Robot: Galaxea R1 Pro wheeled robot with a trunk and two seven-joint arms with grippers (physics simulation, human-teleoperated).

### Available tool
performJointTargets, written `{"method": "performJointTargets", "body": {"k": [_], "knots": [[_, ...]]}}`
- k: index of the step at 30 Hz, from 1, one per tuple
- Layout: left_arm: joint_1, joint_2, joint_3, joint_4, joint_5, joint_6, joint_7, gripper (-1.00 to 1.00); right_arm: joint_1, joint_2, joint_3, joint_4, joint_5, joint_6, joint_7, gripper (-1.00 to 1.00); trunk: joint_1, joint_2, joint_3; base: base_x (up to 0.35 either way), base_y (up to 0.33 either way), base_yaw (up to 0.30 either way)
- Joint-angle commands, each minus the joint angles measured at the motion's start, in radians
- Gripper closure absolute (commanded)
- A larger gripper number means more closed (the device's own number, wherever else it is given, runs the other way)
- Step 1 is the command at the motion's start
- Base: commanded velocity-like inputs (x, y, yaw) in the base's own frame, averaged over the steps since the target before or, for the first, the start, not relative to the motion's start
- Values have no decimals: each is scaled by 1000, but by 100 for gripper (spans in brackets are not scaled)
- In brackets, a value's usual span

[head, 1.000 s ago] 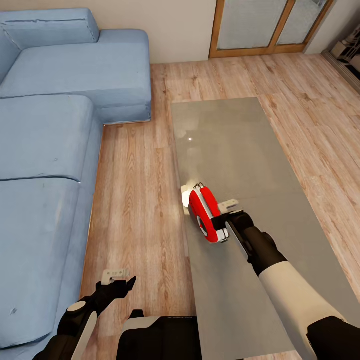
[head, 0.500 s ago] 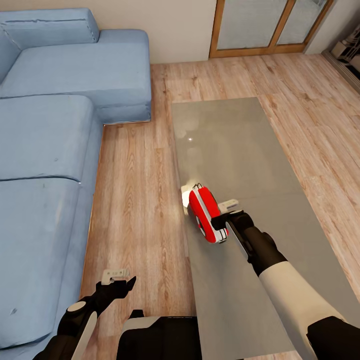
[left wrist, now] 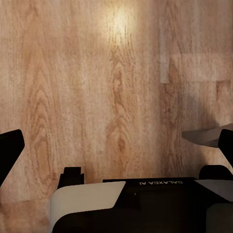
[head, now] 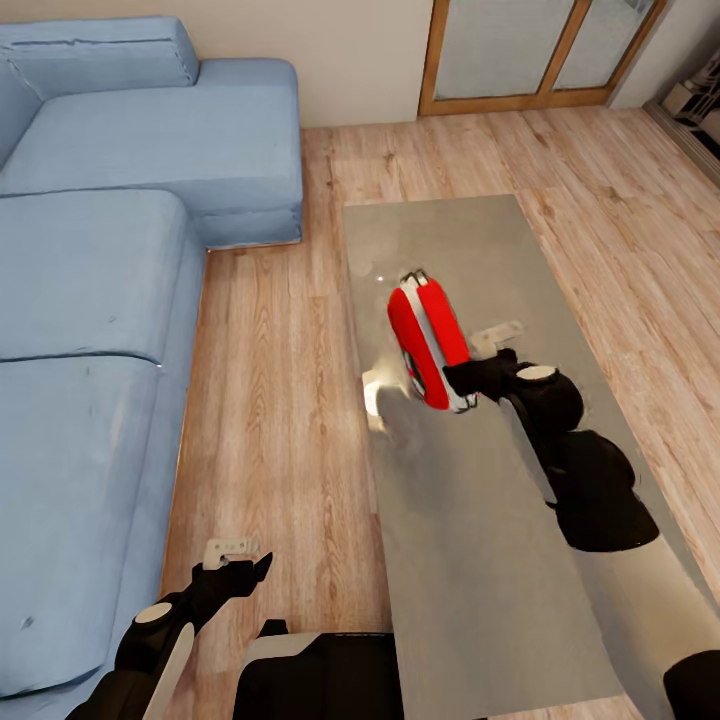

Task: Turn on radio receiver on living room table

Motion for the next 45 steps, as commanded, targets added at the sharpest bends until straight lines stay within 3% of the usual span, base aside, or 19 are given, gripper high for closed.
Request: {"method": "performJointTargets", "body": {"k": [1,31,35,36,38,40,42,45], "knots": [[0,0,0,0,0,0,0,-100,0,0,0,31,-1,0,0,100,0,0,0,0,0,0],[0,-3,-1,-20,2,1,-5,-100,0,-1,3,30,-1,0,1,100,0,0,0,0,0,0],[0,-11,-7,-65,11,2,-82,-100,0,-2,8,32,-3,0,1,100,0,0,0,0,0,0],[-5,-19,-9,-112,26,11,-175,-100,0,-2,10,35,-5,0,1,100,0,0,0,0,0,0],[-33,-30,-9,-143,37,47,-240,-100,0,-2,11,37,-5,0,1,100,0,0,0,0,0,0],[-74,-37,-8,-153,41,102,-263,-100,1,-3,12,37,-5,0,2,100,0,0,0,0,0,0],[-141,-52,-7,-160,50,198,-285,-100,2,-7,12,37,-6,0,36,100,0,0,0,0,0,0],[-182,-68,-7,-162,75,234,-304,-100,2,-18,13,36,-4,0,107,100,0,0,0,0,0,0]]}}
